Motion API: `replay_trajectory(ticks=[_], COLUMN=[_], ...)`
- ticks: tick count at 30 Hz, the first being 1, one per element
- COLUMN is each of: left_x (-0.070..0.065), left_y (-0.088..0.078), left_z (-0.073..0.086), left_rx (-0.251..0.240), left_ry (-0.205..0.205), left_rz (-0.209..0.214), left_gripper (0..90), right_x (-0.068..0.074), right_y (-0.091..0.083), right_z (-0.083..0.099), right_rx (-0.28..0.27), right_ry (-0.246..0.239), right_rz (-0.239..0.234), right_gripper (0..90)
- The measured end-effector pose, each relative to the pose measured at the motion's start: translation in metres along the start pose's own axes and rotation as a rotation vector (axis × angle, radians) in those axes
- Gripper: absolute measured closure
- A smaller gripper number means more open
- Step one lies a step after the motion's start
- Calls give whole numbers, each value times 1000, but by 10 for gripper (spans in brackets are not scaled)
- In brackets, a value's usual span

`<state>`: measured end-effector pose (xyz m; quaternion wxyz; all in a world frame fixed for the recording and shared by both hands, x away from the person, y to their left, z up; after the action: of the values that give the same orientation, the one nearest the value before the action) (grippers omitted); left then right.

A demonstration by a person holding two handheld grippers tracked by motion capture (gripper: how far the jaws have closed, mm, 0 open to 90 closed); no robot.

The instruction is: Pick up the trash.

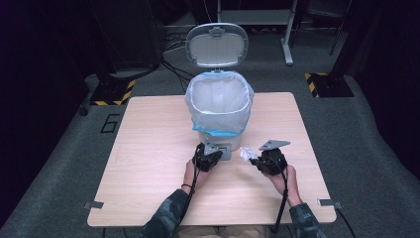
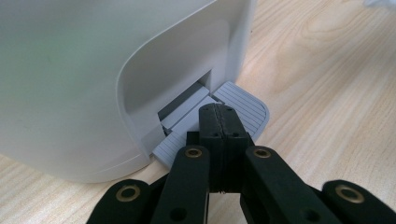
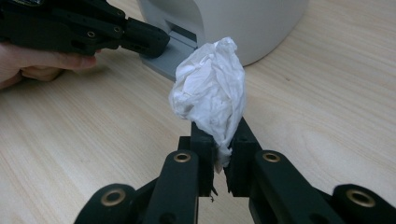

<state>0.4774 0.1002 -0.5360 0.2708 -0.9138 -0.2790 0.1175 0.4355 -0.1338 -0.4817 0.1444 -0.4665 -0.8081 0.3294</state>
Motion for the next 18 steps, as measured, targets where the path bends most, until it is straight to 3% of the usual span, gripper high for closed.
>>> replay_trajectory(ticks=[18], left_x=[0], left_y=[0], left_z=[0], left_rx=[-2], left_ry=[-4], left_rz=[2], left_gripper=[900], right_x=[-4], right_y=[-21], right_z=[-22], right_rx=[-17], right_ry=[-18], right_rz=[-7], right_gripper=[841])
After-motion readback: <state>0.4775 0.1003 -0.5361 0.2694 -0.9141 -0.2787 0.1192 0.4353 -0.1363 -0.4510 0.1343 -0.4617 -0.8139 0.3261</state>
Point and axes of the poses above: each handheld gripper's, and its own axes: y roughly forward along the jaws, z roughly out of its underside, x roughly to its left, the point moved 2 cm from there along y, roughly forward along the jaws, and after that the axes turned 12 degrees about z, right-handed, at the moved point
